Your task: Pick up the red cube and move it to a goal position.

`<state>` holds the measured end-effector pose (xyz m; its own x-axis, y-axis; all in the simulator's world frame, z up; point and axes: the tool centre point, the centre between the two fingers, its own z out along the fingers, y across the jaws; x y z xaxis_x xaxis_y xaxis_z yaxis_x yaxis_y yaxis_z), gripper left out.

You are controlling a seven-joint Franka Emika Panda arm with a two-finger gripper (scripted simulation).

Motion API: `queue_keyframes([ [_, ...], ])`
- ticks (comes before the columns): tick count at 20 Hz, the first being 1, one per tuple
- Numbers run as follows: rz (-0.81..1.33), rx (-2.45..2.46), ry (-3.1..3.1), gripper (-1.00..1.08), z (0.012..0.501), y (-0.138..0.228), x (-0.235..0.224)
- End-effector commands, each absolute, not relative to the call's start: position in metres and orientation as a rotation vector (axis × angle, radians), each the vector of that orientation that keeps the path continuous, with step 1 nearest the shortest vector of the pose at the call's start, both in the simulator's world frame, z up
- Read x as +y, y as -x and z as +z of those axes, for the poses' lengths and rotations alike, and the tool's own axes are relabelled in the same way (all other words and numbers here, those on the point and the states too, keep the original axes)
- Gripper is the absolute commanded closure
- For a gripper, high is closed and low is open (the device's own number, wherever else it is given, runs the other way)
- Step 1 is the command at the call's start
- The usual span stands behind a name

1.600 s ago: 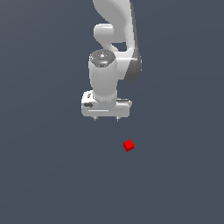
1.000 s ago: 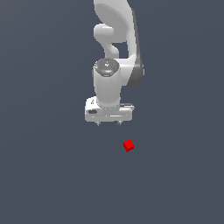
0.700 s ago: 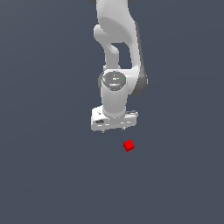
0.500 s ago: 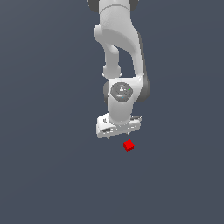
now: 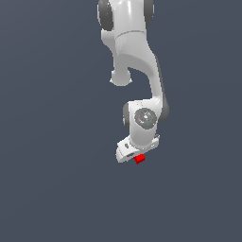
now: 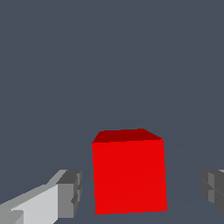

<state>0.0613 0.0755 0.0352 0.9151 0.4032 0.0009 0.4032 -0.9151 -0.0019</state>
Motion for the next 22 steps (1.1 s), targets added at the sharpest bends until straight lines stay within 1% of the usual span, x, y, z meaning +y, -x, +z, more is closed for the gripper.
queue_keyframes([
  [1,-0.001,-0.69,3.064,-0.92,0.0272,-0.0642,0.0822],
  [7,0.0,-0.728,3.056,-0.92,0.0198,-0.0663,0.0888],
  [8,0.0,-0.728,3.056,1.08,0.0198,-0.0663,0.0888],
  [22,0.0,-0.728,3.056,1.08,0.0234,-0.065,0.0878],
])
